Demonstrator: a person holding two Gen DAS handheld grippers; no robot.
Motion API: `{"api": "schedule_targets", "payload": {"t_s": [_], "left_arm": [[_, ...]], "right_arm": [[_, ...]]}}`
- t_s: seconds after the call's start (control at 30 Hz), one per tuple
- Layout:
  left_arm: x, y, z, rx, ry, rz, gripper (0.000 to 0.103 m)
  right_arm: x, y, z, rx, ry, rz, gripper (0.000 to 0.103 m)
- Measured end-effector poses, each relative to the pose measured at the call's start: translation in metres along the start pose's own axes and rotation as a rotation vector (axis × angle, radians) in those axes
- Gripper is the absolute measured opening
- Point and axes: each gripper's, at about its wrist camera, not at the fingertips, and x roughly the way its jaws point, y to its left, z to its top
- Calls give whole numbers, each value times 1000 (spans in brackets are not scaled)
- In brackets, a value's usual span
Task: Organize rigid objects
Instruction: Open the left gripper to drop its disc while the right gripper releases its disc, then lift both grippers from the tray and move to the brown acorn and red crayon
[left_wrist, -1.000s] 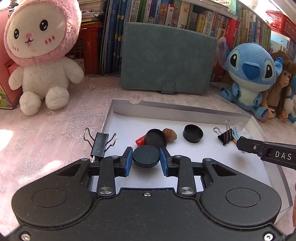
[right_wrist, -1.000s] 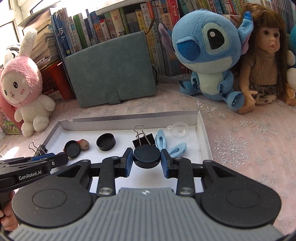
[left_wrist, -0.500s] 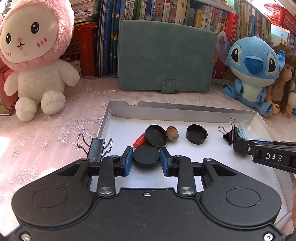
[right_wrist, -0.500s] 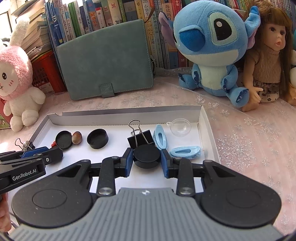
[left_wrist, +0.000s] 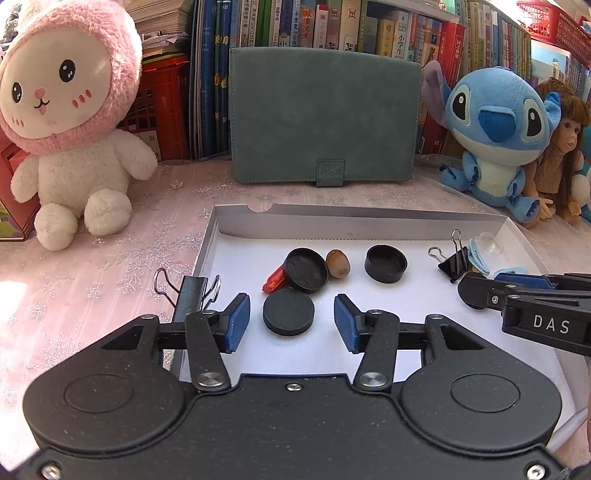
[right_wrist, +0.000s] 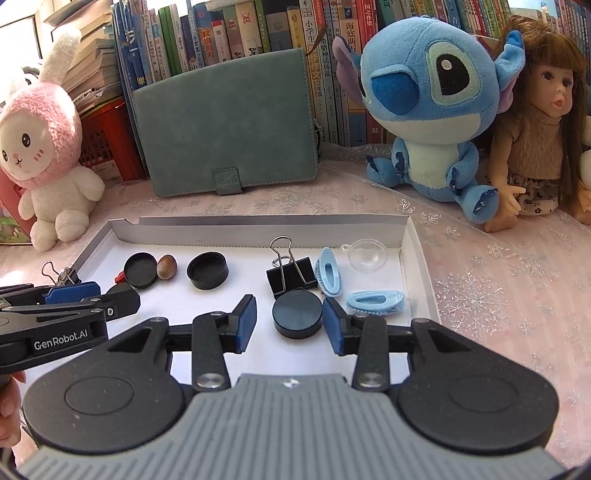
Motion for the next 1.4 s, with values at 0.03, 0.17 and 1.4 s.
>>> {"api": "schedule_targets", "payload": {"t_s": [0.03, 0.17, 1.4], "left_arm": [[-3, 0, 0, 2, -6, -4, 52], [-20, -3, -4, 21, -35, -5, 60], [-159, -9, -133, 159, -64, -147, 77]], "right_arm": [[-3, 1, -1, -8, -6, 4, 60], [-18, 6, -4, -36, -34, 18, 65], [-163, 15, -113, -294, -218, 131, 89]]}}
